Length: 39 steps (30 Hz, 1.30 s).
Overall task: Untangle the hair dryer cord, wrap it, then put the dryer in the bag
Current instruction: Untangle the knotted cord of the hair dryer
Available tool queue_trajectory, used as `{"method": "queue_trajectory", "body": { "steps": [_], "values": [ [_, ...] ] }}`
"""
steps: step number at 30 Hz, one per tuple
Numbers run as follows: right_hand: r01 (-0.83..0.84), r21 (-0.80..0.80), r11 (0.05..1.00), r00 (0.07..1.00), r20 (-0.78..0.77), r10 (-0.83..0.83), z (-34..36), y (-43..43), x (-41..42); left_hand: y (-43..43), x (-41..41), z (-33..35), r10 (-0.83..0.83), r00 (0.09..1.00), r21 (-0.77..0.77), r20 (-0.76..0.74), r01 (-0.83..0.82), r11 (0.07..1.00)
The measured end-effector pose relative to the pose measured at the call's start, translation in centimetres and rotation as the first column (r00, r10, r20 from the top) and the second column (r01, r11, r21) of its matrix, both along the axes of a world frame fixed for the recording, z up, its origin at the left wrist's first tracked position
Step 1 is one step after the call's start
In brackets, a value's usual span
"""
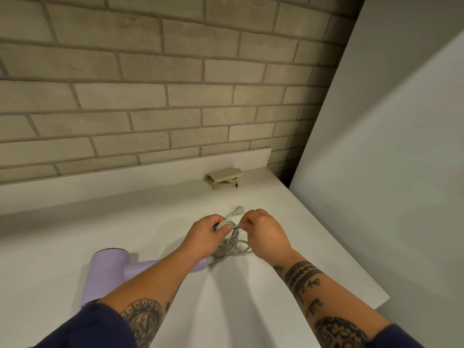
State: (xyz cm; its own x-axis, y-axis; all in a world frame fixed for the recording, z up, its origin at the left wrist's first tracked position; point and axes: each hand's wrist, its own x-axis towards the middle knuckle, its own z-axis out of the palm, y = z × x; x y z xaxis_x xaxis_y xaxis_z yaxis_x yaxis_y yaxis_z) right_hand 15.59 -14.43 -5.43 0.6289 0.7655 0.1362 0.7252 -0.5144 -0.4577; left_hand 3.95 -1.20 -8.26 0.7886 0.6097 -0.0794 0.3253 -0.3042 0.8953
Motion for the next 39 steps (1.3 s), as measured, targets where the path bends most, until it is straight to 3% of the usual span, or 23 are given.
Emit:
{"method": "queue_trajectory", "body": {
  "steps": [2, 5, 8, 11, 13, 15, 17, 19, 21, 24, 29, 32, 34, 39],
  "values": [
    [0.138, 0.119, 0.983, 0.962, -0.251, -0.104, 0.0, -0.3, 0.1, 0.2, 0.0, 0.2, -0.011, 1.0, -0.014, 0.013, 0.011, 1.0],
    [0.348, 0.172, 0.922, 0.775, -0.606, -0.18, 0.2, -0.9, 0.2, 0.2, 0.0, 0.7, -0.053, 0.998, 0.027, -0.021, 0.054, 0.998],
    [0.498, 0.157, 0.853, 0.597, -0.776, -0.206, 0.2, -1.2, 0.1, 0.1, -0.3, 0.4, -0.064, 0.998, -0.106, -0.014, 0.062, 0.992],
    [0.543, 0.157, 0.825, 0.535, -0.822, -0.196, 0.0, -1.5, 0.1, -0.3, -0.4, 0.0, -0.065, 0.998, -0.185, 0.015, 0.067, 0.98],
    [0.525, 0.157, 0.836, 0.584, -0.782, -0.22, 0.0, -1.8, 0.3, -0.7, -0.2, -0.1, -0.039, 0.999, -0.137, 0.011, 0.04, 0.99],
    [0.467, 0.199, 0.861, 0.717, -0.655, -0.237, 0.0, -1.9, 0.5, -0.9, 0.1, -0.2, -0.02, 1.0, -0.123, 0.014, 0.021, 0.992],
    [0.319, 0.244, 0.916, 0.886, -0.421, -0.197, 0.1, -1.9, 0.6, -1.0, 0.4, -0.4, -0.023, 1.0, -0.136, 0.017, 0.025, 0.99],
    [0.109, 0.162, 0.981, 0.986, -0.144, -0.085, 0.5, -1.7, 0.1, -1.1, 0.6, -0.5, -0.022, 0.999, -0.163, 0.04, 0.028, 0.986],
    [-0.025, -0.001, 1.0, 0.996, 0.082, 0.025, 0.7, -1.1, -0.4, -1.1, 0.6, -0.5, -0.022, 0.998, -0.175, 0.056, 0.032, 0.984],
    [-0.065, -0.124, 0.99, 0.974, 0.207, 0.089, 1.0, -0.4, -0.6, -0.9, 0.5, -0.7, -0.019, 0.998, -0.191, 0.058, 0.03, 0.981],
    [-0.073, -0.154, 0.985, 0.976, 0.193, 0.102, 1.0, -0.1, -0.2, -0.7, 0.2, -0.5, -0.031, 0.997, -0.195, 0.073, 0.045, 0.98],
    [0.077, 0.048, 0.996, 0.995, -0.068, -0.074, 0.3, 0.0, 0.4, -0.5, -0.1, -0.6, -0.039, 0.998, -0.219, 0.056, 0.05, 0.975],
    [0.221, 0.155, 0.963, 0.946, -0.274, -0.173, 0.2, -0.2, 0.6, -0.6, -0.1, -0.5, -0.054, 0.997, -0.24, 0.048, 0.064, 0.969],
    [0.21, 0.141, 0.968, 0.941, -0.296, -0.161, 0.1, -1.0, 0.9, -0.8, 0.4, -0.2, -0.058, 0.998, -0.1, 0.004, 0.058, 0.993]
  ]
}}
